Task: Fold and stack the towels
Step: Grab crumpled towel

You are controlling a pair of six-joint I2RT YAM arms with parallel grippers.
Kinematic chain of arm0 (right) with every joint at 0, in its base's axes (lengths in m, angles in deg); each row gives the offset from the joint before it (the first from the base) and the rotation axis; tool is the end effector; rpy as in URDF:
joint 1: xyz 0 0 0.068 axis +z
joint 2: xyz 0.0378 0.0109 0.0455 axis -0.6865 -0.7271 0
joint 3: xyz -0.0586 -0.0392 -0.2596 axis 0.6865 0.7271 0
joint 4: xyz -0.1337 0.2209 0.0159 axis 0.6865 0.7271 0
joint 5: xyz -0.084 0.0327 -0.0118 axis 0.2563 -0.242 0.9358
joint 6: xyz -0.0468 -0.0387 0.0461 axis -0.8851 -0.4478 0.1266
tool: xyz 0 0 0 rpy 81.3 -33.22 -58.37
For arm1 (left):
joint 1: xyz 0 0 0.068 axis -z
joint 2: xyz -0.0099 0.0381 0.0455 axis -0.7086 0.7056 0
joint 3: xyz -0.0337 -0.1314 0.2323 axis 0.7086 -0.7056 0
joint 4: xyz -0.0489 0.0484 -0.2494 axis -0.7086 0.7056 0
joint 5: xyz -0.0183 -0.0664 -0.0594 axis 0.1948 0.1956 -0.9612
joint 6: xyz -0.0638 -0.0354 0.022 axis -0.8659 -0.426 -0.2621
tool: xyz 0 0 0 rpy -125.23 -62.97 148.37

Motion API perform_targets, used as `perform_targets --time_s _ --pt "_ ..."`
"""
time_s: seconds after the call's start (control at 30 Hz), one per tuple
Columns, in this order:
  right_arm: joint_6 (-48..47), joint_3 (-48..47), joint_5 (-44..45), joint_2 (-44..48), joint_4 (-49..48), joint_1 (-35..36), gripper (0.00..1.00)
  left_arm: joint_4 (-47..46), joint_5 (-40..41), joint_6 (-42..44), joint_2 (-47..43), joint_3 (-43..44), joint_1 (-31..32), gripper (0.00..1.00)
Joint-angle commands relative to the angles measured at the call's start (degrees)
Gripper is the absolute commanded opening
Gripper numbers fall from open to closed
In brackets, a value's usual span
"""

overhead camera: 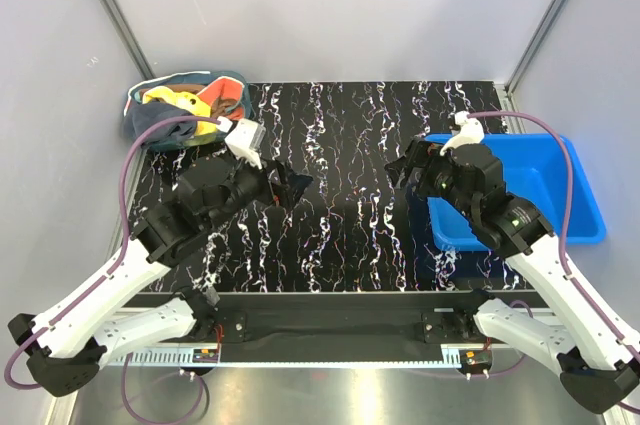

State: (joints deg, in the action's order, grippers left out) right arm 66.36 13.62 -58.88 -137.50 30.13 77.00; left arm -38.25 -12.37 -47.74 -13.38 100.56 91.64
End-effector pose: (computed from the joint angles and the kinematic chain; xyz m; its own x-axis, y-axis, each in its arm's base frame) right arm 0.1806 0.1068 0.3704 -0.4714 0.2642 -0.8414 -0.2064 0.8945 0.3965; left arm 0.1534 -0.1521 0.3853 -0.3552 -0.1194 -0.9271 0.5656 0.7622 -0.3149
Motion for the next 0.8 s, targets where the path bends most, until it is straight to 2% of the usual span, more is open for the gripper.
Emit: perform_targets --time_s 0.0,0.17,0.27,0.3,0.37,0.4,0.47,0.5,0.57,0.6,0.7,0.77 --pt "1.1 -1.6 2.1 1.3 -1.2 0.4 1.0 -3.4 4.8 -1.4 0.0 1.8 0.1 0.99" --pt "1.2 0.0 1.9 2.6 -2.5 0.4 1.0 2.7 12.6 -1.6 7.6 8.6 -1.1 0.99" --pt "1.5 2.9 -0.7 3.8 -5.1 0.4 1.0 7.1 15.1 -1.8 12.9 15.1 -7.0 0.99" --pt "1.5 3.5 -1.4 4.1 -6.1 0.4 1.0 7.9 15.0 -1.8 16.0 16.5 -13.2 0.99" --pt "2.0 4.9 -2.9 4.7 -7.0 0.3 1.0 10.0 14.9 -2.1 19.2 20.8 -20.3 0.99" --pt "2.6 5.2 -3.9 5.1 -7.8 0.4 1.0 10.5 15.0 -1.9 20.7 21.9 -27.1 0.99" --pt "2.8 6.2 -5.9 5.5 -8.9 0.3 1.0 10.6 17.2 -1.5 25.4 23.3 -33.6 0.99" --pt "2.5 7.0 -9.9 6.5 -11.8 0.3 1.0 10.4 17.9 -1.4 26.9 24.5 -39.5 0.99" --pt "2.5 10.3 -15.8 7.7 -16.0 0.4 1.0 10.4 17.6 -2.0 32.7 25.9 -45.3 0.98" --pt "2.7 11.1 -19.4 8.8 -19.2 0.4 1.0 10.7 17.3 -2.5 35.1 27.5 -50.3 0.97" --pt "3.9 12.7 -23.3 9.7 -22.0 0.4 1.0 10.1 11.3 -3.7 42.9 30.3 -57.7 0.91" --pt "3.5 12.6 -24.0 9.8 -22.0 0.4 1.0 9.8 7.9 -2.8 48.1 31.9 -60.0 0.88"
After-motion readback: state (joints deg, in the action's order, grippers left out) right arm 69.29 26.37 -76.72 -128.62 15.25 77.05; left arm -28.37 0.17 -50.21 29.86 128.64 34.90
